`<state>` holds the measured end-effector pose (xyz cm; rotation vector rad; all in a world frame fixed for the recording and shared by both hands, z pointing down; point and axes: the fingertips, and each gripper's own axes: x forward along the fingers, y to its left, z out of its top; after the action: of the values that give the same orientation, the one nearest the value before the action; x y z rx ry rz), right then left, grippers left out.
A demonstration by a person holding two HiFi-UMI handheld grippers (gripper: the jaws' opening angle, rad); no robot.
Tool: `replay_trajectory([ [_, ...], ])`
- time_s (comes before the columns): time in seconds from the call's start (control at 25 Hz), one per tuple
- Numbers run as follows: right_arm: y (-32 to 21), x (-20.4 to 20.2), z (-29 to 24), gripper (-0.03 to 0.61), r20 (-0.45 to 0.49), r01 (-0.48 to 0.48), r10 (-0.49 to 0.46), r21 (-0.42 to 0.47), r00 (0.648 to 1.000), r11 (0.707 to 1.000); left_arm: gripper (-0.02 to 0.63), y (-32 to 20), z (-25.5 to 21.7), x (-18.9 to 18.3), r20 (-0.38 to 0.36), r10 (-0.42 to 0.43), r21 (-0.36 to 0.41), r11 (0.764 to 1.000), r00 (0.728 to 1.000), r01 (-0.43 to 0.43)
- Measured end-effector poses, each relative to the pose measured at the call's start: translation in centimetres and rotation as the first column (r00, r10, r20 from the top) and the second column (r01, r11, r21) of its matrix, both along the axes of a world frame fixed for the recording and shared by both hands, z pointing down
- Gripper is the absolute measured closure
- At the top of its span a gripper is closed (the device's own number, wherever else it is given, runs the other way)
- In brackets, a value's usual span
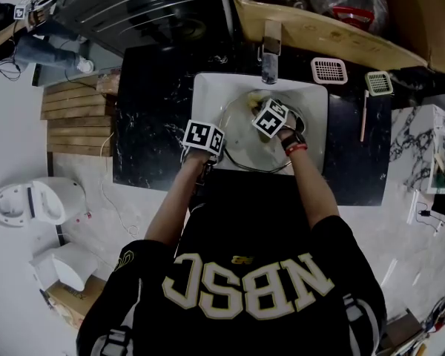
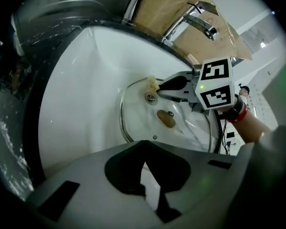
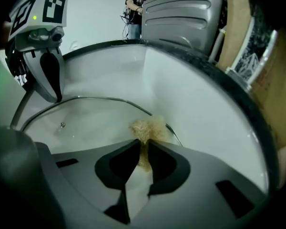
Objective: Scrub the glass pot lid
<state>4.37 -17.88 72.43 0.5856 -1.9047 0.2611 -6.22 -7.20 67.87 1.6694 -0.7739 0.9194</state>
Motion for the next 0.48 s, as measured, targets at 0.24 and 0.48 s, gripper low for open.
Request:
replay_trajectory([
  [0.24, 0.3, 5.3, -0.6, 0.515, -0.108, -0.054, 0.055, 0.009, 0.993, 0.998, 0.601, -0.1, -0.1, 0.0, -0.01, -0.005, 0.004, 1.0, 1.0, 0.005],
  [0.48, 4.3, 8.9, -1.4, 0.514, -0.202, 0.004, -0.026, -0.11, 0.979, 0.994, 0.601, 0.5, 0.1, 0.0, -0.022, -0.015, 0.001, 1.0, 1.0, 0.015],
])
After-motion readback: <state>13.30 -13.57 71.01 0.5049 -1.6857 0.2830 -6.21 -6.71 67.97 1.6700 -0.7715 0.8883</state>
